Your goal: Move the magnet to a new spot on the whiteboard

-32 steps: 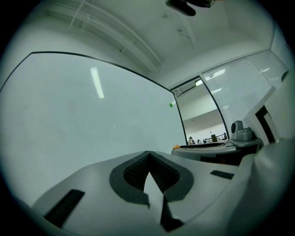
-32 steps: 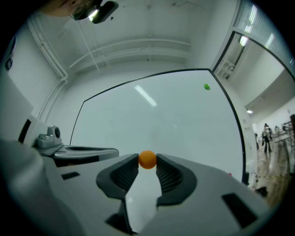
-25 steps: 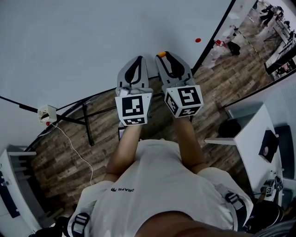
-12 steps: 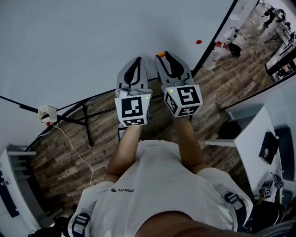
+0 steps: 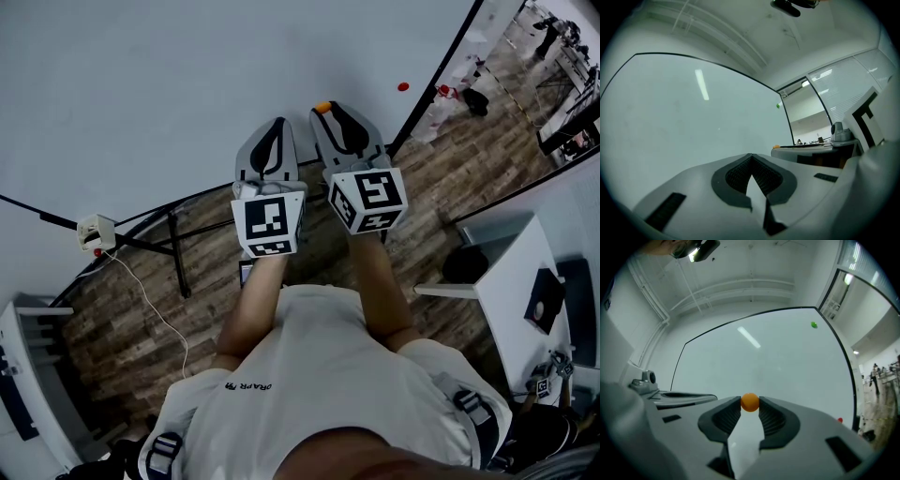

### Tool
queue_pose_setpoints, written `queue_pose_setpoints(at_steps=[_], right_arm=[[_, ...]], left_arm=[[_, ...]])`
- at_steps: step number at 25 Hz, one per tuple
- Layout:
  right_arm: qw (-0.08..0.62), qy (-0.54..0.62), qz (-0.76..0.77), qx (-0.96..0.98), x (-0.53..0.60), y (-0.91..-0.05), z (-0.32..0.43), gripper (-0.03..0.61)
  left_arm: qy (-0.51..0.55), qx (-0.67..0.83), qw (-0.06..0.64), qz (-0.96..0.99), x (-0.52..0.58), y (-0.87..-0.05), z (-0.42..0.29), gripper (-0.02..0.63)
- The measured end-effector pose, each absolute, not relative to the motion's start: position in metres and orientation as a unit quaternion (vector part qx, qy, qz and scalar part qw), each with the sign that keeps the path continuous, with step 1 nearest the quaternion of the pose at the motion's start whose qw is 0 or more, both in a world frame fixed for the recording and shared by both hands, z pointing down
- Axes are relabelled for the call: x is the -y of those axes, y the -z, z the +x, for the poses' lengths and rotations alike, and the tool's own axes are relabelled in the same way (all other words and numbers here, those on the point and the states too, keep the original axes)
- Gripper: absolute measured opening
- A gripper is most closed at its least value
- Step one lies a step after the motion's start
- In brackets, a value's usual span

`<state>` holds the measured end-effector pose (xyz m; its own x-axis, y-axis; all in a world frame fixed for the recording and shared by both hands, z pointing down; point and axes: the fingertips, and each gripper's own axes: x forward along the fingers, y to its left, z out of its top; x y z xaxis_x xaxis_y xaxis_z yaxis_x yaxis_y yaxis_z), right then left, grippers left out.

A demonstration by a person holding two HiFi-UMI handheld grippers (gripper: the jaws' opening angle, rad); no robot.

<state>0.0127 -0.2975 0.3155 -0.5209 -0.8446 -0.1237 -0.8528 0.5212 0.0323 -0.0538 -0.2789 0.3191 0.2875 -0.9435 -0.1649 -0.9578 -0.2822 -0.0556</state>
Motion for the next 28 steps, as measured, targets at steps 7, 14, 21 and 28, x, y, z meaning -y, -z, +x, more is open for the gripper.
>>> queue_pose_setpoints(at_steps=[7,14,21,28], right_arm=[[0.049,-0.05,-0.486,-0.871,0.303,-0.308,0.007,0.127],[0.046,-0.049,-0.486,-0.871,0.308,-0.306,0.003,0.127],[0.042,-0.045,-0.491,-0.869,0.319,-0.306,0.002,0.127],[0.036,-0.046,-0.49,-0.87,0.329,-0.306,-0.003,0.127]], left_arm=[[-0.05,-0.596,0.072,-0.798,0.277,-0.32,-0.056,0.003],[-0.05,-0.598,0.073,-0.797,0.276,-0.318,-0.057,0.003],[-0.051,-0.603,0.07,-0.793,0.277,-0.318,-0.06,0.003],[-0.051,-0.605,0.07,-0.792,0.279,-0.319,-0.062,0.003]])
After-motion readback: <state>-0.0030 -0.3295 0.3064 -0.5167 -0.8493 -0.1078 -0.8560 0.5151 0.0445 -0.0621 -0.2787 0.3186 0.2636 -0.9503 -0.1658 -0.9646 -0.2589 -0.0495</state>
